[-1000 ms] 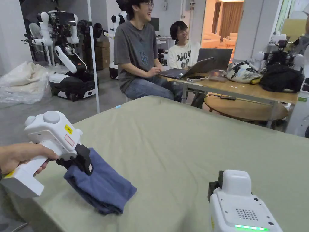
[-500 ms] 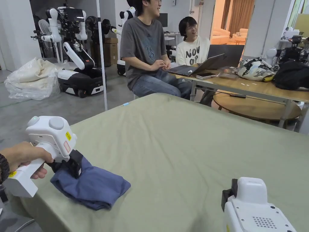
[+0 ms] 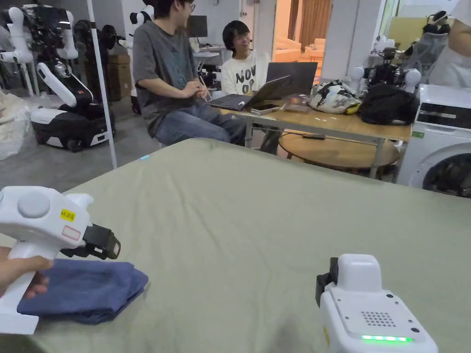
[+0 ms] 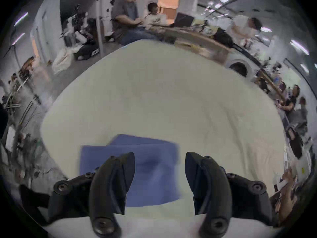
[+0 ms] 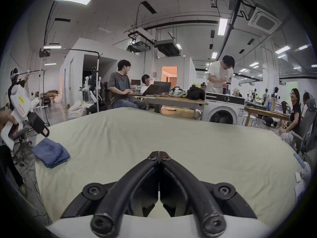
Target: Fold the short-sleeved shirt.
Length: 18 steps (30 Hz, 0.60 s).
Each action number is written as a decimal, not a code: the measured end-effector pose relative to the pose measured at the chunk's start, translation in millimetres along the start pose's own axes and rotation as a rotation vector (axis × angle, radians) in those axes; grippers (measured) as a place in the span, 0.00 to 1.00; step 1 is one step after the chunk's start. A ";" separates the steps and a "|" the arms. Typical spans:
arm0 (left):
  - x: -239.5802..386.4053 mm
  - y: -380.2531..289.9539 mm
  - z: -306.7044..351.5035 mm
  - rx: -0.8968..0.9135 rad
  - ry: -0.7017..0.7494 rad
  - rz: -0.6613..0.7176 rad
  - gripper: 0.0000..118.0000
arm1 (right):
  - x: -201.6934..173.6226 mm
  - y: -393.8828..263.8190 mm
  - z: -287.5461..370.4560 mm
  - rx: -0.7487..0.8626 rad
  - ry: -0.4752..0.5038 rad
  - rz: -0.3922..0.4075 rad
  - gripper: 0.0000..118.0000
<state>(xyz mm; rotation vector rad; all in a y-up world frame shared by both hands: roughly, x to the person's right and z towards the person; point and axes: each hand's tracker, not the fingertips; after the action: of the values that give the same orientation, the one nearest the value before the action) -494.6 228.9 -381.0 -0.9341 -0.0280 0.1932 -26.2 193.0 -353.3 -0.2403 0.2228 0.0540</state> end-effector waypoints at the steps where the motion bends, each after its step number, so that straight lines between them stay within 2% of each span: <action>1: 19.8 -7.2 -8.0 0.029 -0.038 -0.010 0.51 | 8.7 -0.9 3.2 -0.001 -0.015 -0.004 0.00; 6: 119.0 -39.9 -41.5 0.160 -0.143 -0.093 0.51 | 54.7 -10.0 19.4 -0.026 -0.095 -0.013 0.00; 10: 201.3 -60.9 -61.5 0.272 -0.213 -0.106 0.51 | 97.7 -19.5 30.6 -0.072 -0.171 -0.035 0.00; 18: 316.8 -64.1 -72.3 0.530 -0.203 -0.203 0.51 | 158.9 -17.5 56.5 -0.064 -0.282 -0.042 0.00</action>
<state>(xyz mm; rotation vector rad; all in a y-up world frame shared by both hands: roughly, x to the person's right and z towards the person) -165.7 190.4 -391.6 -0.3767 -0.2470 0.0975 142.0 194.0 -331.6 -0.2979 -0.0644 0.0532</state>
